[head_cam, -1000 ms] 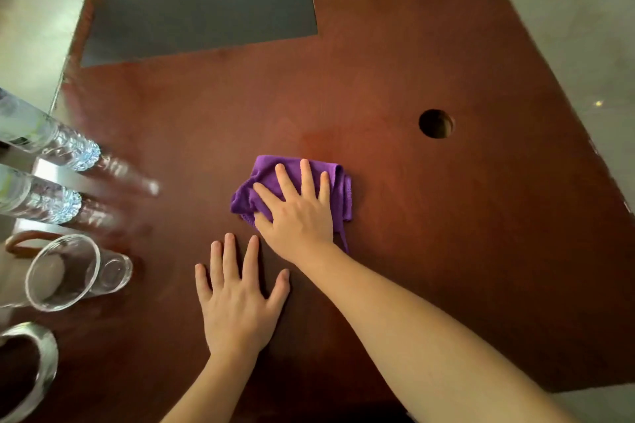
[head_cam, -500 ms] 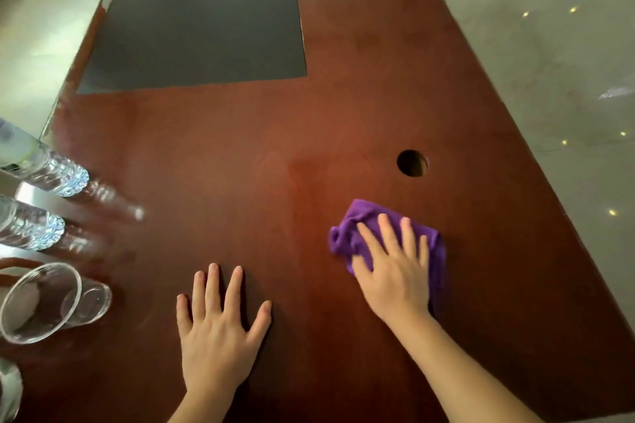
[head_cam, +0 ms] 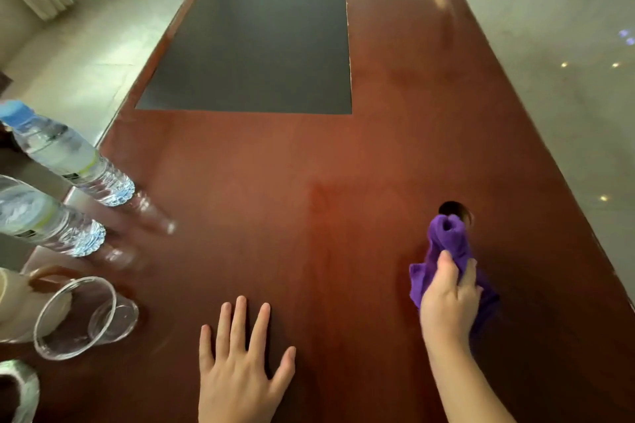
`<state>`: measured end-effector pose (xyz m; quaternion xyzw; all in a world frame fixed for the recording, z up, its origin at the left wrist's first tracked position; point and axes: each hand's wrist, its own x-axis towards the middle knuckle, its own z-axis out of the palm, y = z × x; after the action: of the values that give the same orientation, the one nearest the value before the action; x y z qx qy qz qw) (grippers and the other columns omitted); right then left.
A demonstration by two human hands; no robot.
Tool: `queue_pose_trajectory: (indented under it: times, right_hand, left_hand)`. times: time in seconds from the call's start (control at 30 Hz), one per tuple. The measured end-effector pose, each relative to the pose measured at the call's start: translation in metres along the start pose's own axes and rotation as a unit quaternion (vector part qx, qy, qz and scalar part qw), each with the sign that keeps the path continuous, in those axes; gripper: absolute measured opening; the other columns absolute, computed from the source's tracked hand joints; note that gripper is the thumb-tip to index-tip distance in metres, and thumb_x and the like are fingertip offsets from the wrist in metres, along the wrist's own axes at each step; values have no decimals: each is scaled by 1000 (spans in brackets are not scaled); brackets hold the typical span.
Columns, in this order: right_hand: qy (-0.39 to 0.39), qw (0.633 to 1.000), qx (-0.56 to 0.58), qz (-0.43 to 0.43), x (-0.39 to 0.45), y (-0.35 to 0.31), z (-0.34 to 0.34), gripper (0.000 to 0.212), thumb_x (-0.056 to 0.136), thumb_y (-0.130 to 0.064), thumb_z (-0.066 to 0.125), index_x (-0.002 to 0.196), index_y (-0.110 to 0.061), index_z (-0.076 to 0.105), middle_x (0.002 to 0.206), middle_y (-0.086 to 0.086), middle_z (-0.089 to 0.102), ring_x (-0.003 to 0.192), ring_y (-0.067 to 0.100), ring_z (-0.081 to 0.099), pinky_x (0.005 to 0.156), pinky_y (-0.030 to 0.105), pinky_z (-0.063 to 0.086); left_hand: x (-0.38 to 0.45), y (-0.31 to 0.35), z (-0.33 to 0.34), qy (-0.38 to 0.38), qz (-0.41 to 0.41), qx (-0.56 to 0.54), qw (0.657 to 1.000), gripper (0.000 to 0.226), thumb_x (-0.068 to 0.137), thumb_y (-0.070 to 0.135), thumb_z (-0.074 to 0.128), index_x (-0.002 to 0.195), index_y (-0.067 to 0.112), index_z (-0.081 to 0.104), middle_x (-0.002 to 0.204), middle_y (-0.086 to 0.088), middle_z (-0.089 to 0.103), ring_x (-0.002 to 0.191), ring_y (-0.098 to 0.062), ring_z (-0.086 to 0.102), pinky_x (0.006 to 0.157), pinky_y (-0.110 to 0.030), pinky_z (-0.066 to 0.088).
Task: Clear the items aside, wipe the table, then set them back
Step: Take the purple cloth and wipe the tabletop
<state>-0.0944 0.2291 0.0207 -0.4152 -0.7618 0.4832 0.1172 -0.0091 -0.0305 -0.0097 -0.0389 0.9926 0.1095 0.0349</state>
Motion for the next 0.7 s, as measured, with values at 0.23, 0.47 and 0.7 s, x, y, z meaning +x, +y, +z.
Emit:
queue_pose_trajectory:
  times: [0.23, 0.47, 0.7]
  right_hand:
    - [-131, 960, -32, -245, -35, -74, 143, 69, 86, -57, 27, 144, -25, 46, 152, 2, 43, 145, 27, 28, 117, 54, 12]
    - [-299, 754, -301, -502, -55, -95, 253, 53, 89, -50, 41, 141, -40, 44, 158, 1, 33, 147, 37, 12, 112, 63, -8]
    - [-227, 777, -338, -480, 10, -99, 235, 53, 87, -49, 43, 138, -36, 50, 154, 1, 40, 145, 37, 22, 115, 61, 2]
  left_hand:
    - [8, 3, 4, 75, -11, -19, 997, 73, 83, 70, 30, 119, 22, 72, 137, -16, 56, 150, -16, 17, 112, -52, 25]
    - [15, 4, 11, 90, 15, 71, 993, 51, 97, 55, 12, 117, 28, 50, 114, -24, 70, 104, -44, 67, 90, -66, 41]
    - [12, 12, 3, 102, -13, 60, 993, 50, 91, 54, 21, 121, 27, 51, 124, -24, 66, 121, -35, 47, 98, -67, 35]
